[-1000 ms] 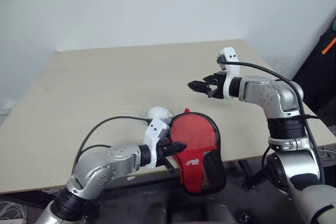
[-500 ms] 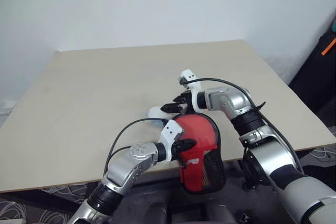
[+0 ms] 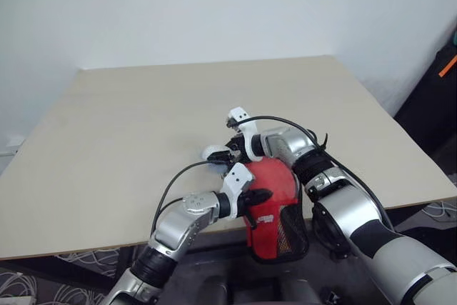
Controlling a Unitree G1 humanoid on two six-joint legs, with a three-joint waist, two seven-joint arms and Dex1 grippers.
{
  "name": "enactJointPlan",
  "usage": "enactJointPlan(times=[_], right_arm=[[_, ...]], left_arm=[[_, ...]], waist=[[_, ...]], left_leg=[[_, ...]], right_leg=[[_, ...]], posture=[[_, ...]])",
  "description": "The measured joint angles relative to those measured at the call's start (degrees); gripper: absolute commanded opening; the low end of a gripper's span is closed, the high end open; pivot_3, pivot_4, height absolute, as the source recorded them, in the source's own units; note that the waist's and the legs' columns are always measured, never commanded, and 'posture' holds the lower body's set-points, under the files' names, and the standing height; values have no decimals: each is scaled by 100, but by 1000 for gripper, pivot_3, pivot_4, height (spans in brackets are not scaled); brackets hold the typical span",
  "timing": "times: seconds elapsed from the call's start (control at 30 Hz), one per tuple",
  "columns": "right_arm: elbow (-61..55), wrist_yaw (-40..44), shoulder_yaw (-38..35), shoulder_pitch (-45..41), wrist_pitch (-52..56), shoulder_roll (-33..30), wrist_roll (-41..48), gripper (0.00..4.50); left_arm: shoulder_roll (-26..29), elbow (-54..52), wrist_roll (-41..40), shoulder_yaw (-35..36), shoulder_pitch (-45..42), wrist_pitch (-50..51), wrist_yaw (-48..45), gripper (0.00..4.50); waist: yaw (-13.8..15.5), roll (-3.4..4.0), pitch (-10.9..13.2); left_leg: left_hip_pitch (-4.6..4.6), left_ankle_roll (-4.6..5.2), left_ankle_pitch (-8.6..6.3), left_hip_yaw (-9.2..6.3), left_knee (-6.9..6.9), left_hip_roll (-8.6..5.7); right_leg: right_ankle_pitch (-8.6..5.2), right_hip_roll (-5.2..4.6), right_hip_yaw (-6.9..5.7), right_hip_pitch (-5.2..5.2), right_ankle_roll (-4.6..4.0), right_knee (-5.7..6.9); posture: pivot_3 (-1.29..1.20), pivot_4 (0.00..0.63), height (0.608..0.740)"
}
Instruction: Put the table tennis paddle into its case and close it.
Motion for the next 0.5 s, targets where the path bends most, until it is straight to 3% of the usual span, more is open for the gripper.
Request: enactJointPlan(times=[0.1,0.2,0.5], right_arm=[[189,-41,-95,-4,-183,65,-113,4500],[356,-148,-200,-13,-340,140,-214,3981],[561,-307,-398,-52,-515,224,-399,939]], left_arm=[[-28,41,53,26,-12,-12,-79,15],[-73,81,77,62,-12,-17,-119,0],[-196,236,254,121,-104,-16,-140,0]], waist=[[0,1,-1],[0,2,-2],[0,6,-5]], left_leg=[[1,0,0,-5,0,-1],[1,0,0,-10,0,-1],[3,-2,1,-16,3,-2]], right_leg=[[0,0,-2,2,0,1],[0,0,-5,5,0,1],[0,0,-10,9,-1,5]], posture=[[0,0,740],[0,0,740],[0,0,740]])
